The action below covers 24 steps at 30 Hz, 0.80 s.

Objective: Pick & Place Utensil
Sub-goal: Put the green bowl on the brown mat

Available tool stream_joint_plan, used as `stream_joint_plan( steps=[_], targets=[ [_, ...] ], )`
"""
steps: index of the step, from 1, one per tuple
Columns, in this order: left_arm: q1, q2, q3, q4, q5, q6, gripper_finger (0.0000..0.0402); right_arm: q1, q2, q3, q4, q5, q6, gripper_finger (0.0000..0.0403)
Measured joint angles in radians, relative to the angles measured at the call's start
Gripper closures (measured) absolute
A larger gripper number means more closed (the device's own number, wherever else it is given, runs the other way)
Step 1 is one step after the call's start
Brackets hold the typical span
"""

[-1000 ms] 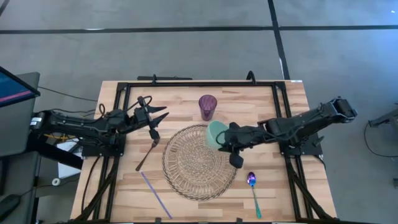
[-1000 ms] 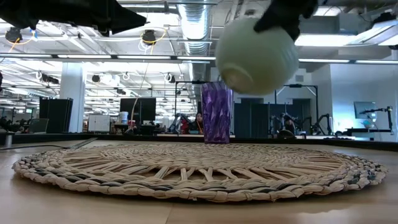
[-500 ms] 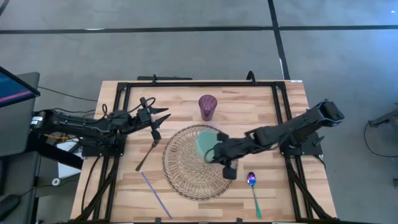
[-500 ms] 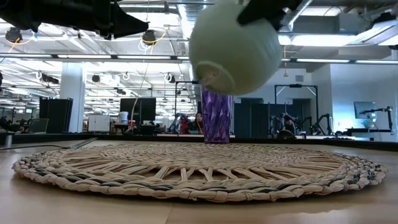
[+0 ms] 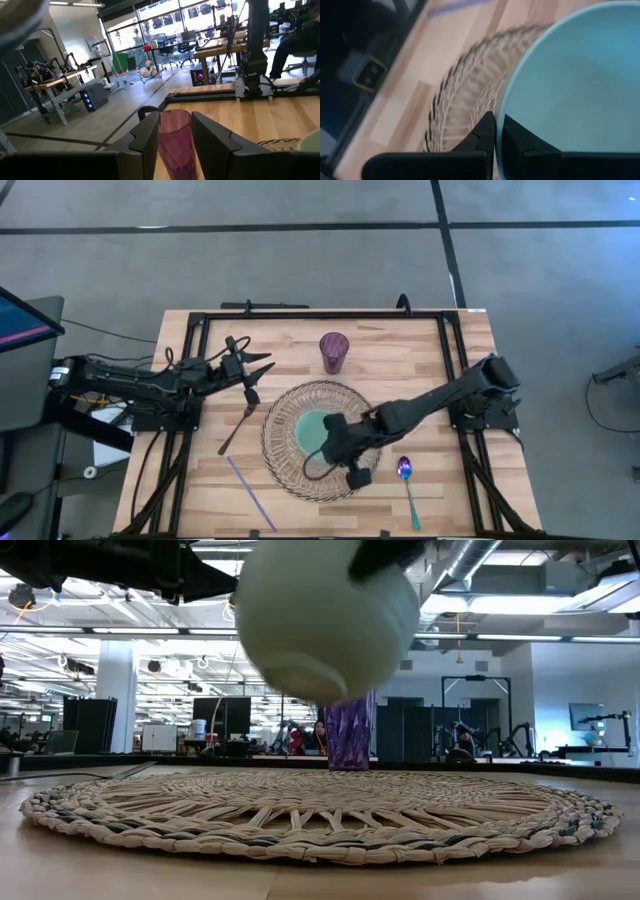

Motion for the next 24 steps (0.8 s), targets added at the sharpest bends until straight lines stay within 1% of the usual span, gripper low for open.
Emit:
stream_joint_plan(
  steps=[3,9,15,24],
  targets=[
    [0.000,0.011,0.000,-0.002,0.000,0.000,0.0285,0.008,0.039,0.027,0.012,0.000,-0.010,0.0397],
    [0.000,0.037,0.000,-0.005,0.000,0.000,0.0285,0.037,0.099,0.022,-0.015,-0.008,-0.018,0.0397],
    [0.000,0.061,0.000,-0.017,0.000,0.000,0.0285,0.075,0.147,0.024,0.012,0.004,-0.011,0.0397],
    [0.000,0.091,0.000,-0.014,0.000,0.000,0.0285,0.111,0.155,0.023,0.025,0.058,0.079,0.0397]
  ],
)
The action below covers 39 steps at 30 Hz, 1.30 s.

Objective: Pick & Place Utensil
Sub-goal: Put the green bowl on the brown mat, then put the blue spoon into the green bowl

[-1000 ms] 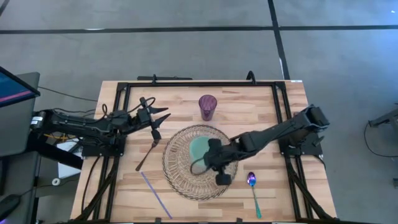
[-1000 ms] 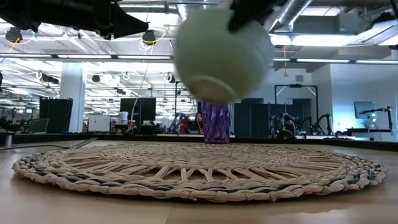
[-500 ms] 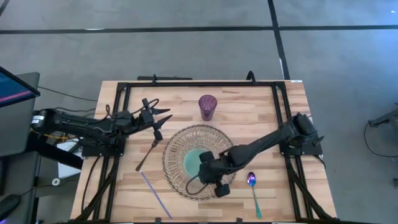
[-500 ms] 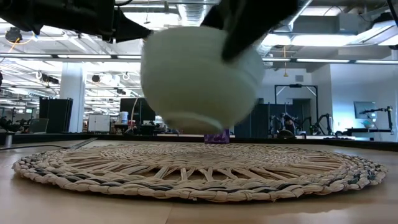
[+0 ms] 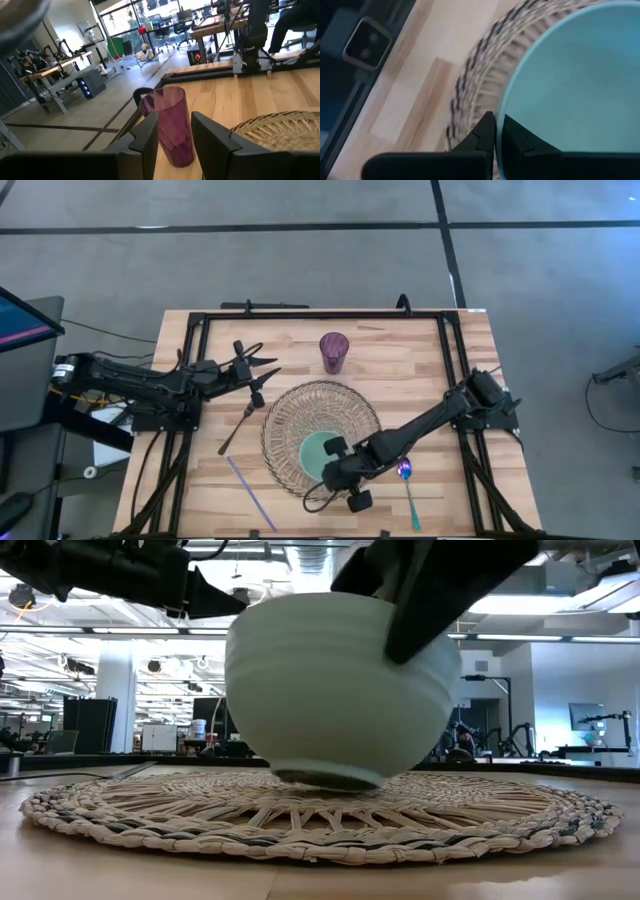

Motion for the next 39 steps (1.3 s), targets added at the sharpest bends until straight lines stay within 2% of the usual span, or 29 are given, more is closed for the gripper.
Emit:
stream_joint_plan(
  steps=[10,18,25,32,39],
  targets=[
    [0.000,0.004,0.000,-0.001,0.000,0.000,0.0285,0.002,0.009,0.000,-0.010,0.081,0.045,0.0359],
    [0.000,0.004,0.000,-0.001,0.000,0.000,0.0285,-0.011,0.009,0.000,-0.011,0.078,0.052,0.0332],
    [0.000,0.004,0.000,-0.005,0.000,-0.004,0.0285,-0.013,0.006,0.000,-0.007,0.074,0.186,0.0311],
    [0.000,0.004,0.000,-0.006,0.000,-0.004,0.0285,-0.018,0.006,0.001,-0.011,0.073,0.194,0.0282],
    [0.000,0.004,0.000,-0.009,0.000,-0.004,0.0285,-0.034,0.005,0.092,-0.059,0.073,0.195,0.0262]
  ],
)
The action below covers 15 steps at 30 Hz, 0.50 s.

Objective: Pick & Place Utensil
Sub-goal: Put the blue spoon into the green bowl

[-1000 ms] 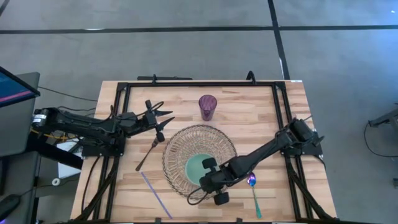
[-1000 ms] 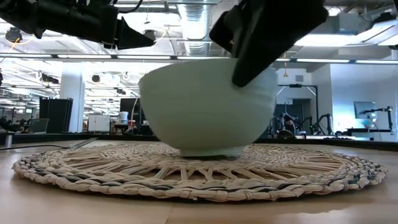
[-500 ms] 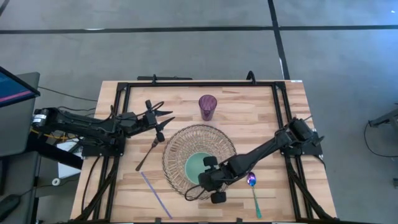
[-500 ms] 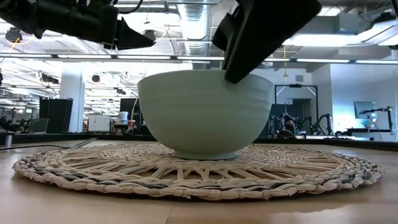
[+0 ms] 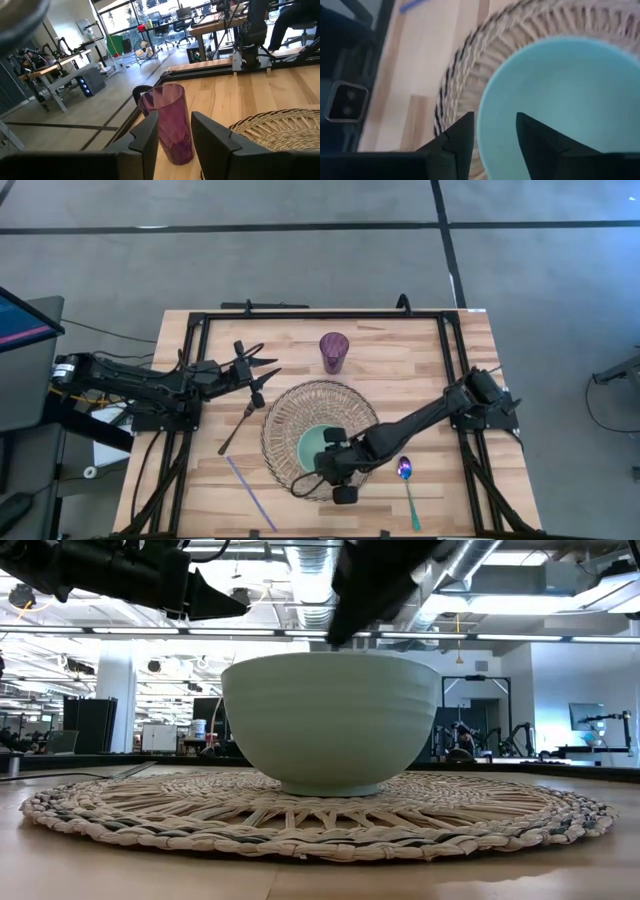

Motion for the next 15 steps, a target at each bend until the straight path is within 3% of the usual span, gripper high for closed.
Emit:
stream_joint_plan(
  steps=[6,15],
  targets=[
    [0.000,0.000,0.000,-0.001,0.000,0.000,0.0285,0.003,-0.002,0.102,-0.126,0.000,0.021,0.0265],
    [0.000,0.000,0.000,-0.005,0.000,0.000,0.0285,0.038,-0.002,0.205,-0.370,-0.082,0.245,0.0284]
  ],
)
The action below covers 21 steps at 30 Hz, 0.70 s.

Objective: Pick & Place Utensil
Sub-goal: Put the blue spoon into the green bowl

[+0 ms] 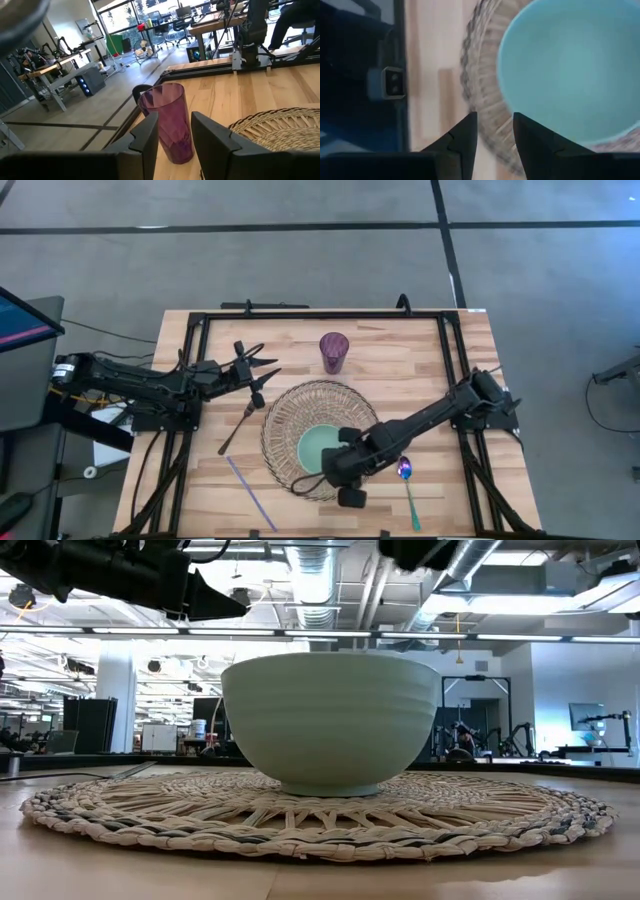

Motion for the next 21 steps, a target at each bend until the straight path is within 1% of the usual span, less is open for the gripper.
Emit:
stream_joint_plan(
  steps=[4,6,9,12,14,17,21],
  targets=[
    [0.000,0.000,0.000,0.000,0.000,0.000,0.0285,0.041,0.001,0.000,-0.088,0.008,0.084,0.0284],
    [0.000,0.000,0.000,0.000,0.000,0.000,0.0285,0.065,0.001,0.000,-0.163,0.047,0.157,0.0284],
    [0.000,0.000,0.000,0.000,0.000,0.000,0.0285,0.104,0.001,0.000,-0.295,0.130,0.302,0.0284],
    [0.000,0.000,0.000,0.001,0.000,0.000,0.0285,0.146,0.001,0.000,-0.406,0.139,0.466,0.0284],
    [0.000,0.000,0.000,0.003,0.000,0.000,0.0285,0.176,0.001,-0.002,-0.420,0.139,0.532,0.0284],
    [0.000,0.000,0.000,0.008,0.000,0.000,0.0285,0.215,0.000,-0.025,-0.419,0.139,0.552,0.0284],
    [0.000,0.000,0.000,0.009,0.000,0.000,0.0285,0.244,-0.031,-0.099,-0.448,0.136,0.663,0.0284]
  ],
)
